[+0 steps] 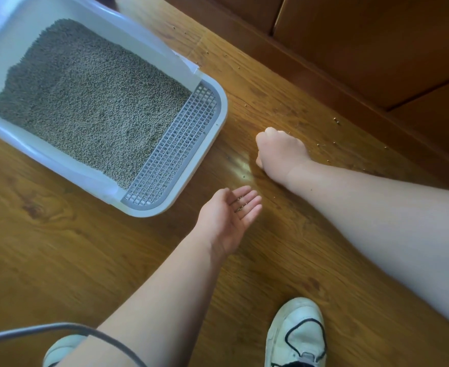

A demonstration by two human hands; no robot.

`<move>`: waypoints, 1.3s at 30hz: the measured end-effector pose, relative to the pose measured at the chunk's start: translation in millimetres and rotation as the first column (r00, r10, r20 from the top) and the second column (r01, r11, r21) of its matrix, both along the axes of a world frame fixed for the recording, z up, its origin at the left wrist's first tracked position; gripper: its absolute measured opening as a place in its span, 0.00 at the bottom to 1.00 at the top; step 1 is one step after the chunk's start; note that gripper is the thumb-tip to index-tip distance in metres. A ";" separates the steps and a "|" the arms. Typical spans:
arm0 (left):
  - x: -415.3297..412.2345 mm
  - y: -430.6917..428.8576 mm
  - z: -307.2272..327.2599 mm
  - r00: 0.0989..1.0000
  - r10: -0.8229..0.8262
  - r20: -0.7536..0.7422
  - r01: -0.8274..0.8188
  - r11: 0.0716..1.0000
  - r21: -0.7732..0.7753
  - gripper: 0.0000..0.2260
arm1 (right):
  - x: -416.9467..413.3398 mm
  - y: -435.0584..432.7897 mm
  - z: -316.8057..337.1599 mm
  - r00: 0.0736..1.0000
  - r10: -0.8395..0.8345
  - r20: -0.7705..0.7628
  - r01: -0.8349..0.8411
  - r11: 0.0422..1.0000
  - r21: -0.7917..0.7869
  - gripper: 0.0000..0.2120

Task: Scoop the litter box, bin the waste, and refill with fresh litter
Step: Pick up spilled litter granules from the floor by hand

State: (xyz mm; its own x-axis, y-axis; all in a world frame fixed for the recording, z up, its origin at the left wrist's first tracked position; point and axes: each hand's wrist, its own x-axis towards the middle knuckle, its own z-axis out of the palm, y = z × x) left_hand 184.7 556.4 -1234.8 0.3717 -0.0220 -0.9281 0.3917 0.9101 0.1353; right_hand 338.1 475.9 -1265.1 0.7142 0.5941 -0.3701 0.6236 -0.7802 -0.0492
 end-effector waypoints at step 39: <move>-2.9 -44.3 2.0 0.984 -0.178 0.014 0.178 0.984 0.002 0.18 | -14.5 -120.1 -13.0 0.873 -0.421 -0.244 0.484 0.809 0.333 0.03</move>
